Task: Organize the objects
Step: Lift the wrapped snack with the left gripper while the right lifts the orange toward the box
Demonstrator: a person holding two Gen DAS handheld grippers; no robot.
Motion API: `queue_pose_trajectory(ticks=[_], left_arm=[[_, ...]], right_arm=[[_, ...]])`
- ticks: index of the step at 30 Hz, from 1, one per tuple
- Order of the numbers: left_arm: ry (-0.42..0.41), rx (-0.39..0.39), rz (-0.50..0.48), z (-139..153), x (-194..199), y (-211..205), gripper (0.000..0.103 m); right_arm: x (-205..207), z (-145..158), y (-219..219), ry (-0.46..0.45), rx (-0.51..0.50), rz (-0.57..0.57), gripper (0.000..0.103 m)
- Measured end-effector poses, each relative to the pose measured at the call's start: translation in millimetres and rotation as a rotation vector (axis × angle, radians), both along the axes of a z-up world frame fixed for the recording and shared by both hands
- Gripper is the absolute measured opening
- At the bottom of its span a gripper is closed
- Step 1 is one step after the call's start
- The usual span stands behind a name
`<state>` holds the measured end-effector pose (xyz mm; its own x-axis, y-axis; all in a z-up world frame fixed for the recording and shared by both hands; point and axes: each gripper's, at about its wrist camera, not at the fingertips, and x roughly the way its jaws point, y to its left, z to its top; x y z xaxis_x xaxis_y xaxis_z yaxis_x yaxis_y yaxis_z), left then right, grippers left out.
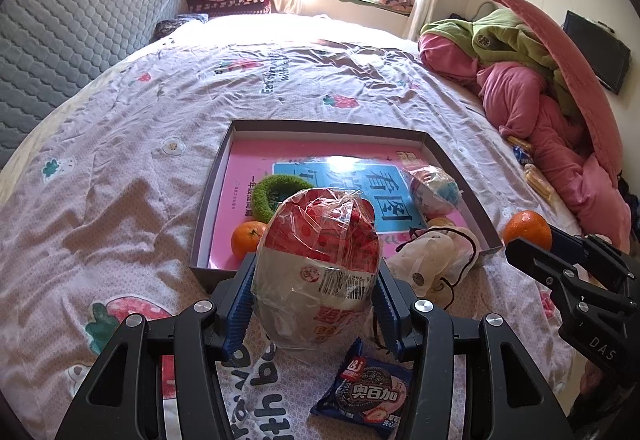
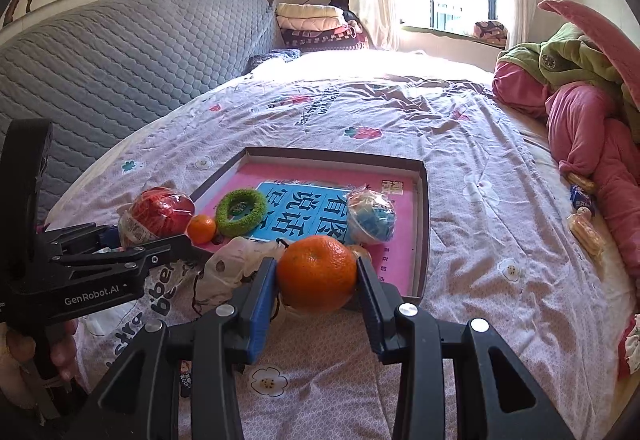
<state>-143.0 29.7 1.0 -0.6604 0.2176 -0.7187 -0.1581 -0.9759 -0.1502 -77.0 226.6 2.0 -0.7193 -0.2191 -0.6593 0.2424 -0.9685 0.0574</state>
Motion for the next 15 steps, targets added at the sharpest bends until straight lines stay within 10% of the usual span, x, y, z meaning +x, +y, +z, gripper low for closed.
queue_pose_trajectory(ticks=[15], left_arm=[[0.043,-0.009,0.087,9.9,-15.8,-36.5,0.055]], right_arm=[[-10.2,7.6,9.1,0.035,0.011,-0.045,0.040]])
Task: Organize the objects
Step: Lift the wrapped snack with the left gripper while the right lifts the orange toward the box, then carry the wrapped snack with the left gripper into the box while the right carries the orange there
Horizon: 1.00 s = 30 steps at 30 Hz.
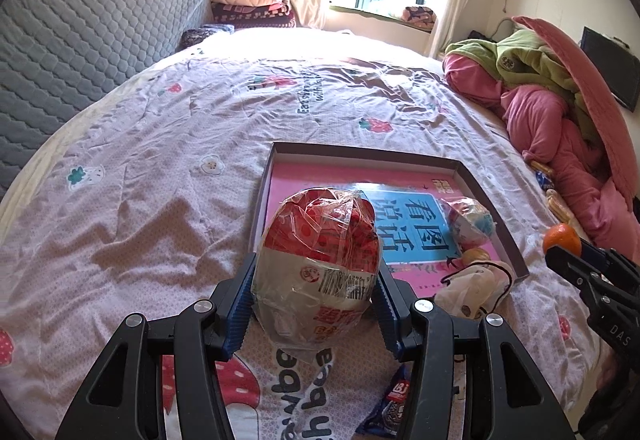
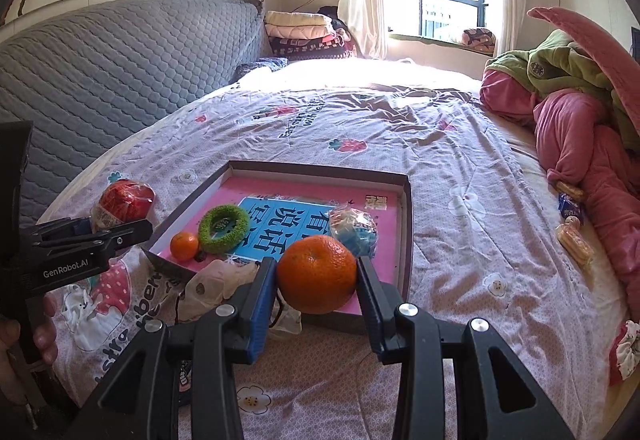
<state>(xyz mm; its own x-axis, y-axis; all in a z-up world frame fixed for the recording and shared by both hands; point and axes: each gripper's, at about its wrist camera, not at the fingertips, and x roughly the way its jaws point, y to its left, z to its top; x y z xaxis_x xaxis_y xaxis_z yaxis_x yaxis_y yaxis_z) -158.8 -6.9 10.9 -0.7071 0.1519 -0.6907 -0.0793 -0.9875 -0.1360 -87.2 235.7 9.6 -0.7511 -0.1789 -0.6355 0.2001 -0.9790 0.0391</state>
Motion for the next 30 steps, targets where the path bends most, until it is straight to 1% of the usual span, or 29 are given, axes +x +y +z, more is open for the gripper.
queue_pose_trajectory(ticks=[4,8,18,30], left_arm=[[0.001,0.020,0.031,0.7,-6.7,-12.5,0.055],[-0.007,0.034,0.048,-2.3,-11.9,-15.5,0.055],[-0.018,0.006,0.000,-14.2,-22.3,14.0,0.055],[-0.073,-0.003,-0.058,-35.4,-31.4,46.0,0.055]], right_arm=[[-2.2,1.9,6.9,0.012,0.019,-0.022,0.040],[-5.8,2.3,14.2,0.014,0.019,-0.040,0.040],[-17.0,-9.7,20.3,-0.022,0.024,-0.052,0.040],[-32.6,-33.3,16.6,-0.085,0.044,-0.042,0.040]])
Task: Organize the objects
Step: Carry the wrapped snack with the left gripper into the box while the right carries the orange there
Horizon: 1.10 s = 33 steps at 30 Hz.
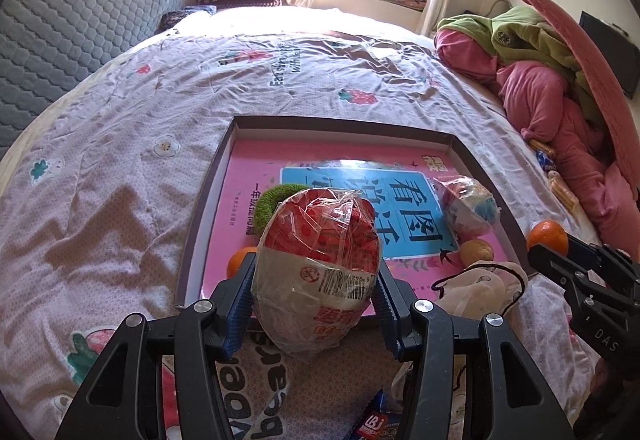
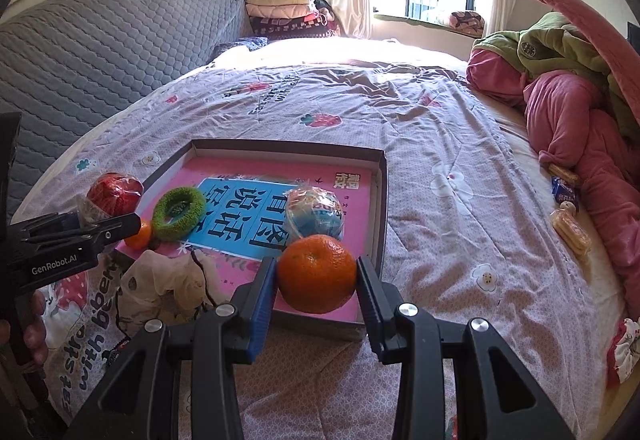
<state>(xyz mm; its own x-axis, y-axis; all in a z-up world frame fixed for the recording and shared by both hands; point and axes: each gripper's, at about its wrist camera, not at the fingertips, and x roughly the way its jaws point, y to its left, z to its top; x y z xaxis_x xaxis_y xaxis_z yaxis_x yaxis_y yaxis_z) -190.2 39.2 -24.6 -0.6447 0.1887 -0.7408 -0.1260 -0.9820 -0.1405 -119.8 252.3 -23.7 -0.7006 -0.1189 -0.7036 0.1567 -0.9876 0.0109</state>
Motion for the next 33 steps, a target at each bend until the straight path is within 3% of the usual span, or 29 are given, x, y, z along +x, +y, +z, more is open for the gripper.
queue_pose_trajectory(ticks=[33], left_arm=[[-0.062,-0.025,-0.054,-24.1,-14.2,29.3,0.055]], right_arm=[[-24.4,-33.0,-2.5,-0.086,0.017,-0.021,0.040]])
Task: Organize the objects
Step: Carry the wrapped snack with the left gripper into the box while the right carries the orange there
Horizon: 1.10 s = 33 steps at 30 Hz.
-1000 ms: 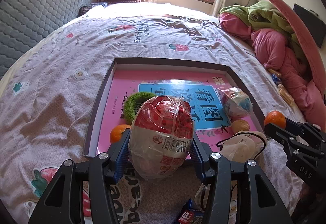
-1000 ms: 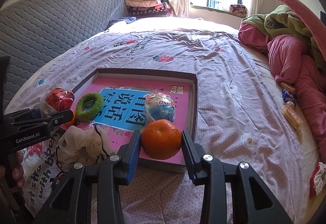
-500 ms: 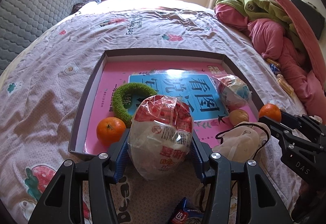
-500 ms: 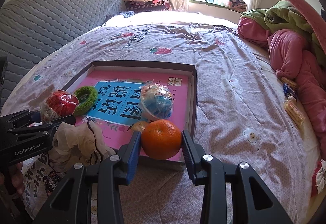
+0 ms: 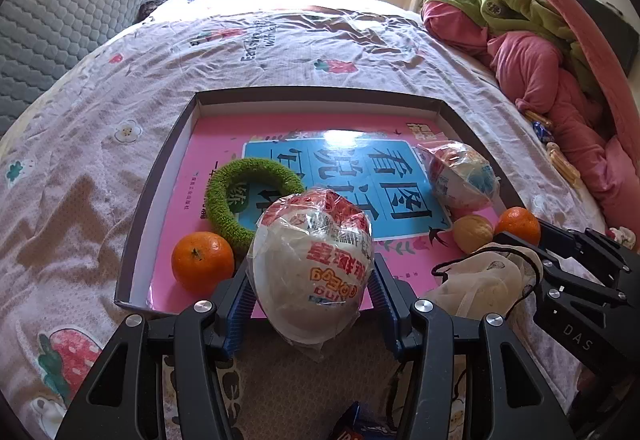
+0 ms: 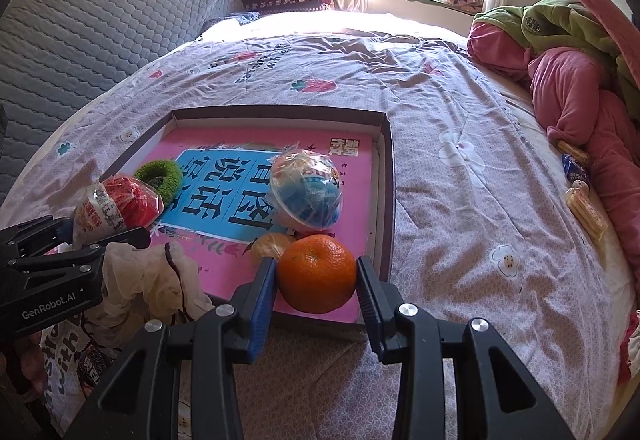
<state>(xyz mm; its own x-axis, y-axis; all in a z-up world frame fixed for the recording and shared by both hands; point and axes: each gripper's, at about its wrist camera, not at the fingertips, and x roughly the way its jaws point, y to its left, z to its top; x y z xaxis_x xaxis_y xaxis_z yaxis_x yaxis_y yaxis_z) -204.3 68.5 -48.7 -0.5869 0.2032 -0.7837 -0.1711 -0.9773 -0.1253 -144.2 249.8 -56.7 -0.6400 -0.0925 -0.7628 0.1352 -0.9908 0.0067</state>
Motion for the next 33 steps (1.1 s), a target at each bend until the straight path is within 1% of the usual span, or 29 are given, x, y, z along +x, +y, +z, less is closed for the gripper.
queue_pose_trajectory(ticks=[13,19,33], left_arm=[[-0.003,-0.001,0.005,-4.5,-5.6,5.5,0.055],[-0.003,0.005,0.002,-5.5,-6.3,6.7,0.055],[-0.012,0.017,0.002,-9.0,-10.0,10.6,0.055]], right_arm=[[-11.1,-9.7,-2.2,-0.009,0.000,-0.010,0.040],[-16.7,-12.7,-5.2,0.006,0.016,-0.018,0.040],[-24.5,-19.3,-12.6,0.014,0.012,-0.012,0.040]])
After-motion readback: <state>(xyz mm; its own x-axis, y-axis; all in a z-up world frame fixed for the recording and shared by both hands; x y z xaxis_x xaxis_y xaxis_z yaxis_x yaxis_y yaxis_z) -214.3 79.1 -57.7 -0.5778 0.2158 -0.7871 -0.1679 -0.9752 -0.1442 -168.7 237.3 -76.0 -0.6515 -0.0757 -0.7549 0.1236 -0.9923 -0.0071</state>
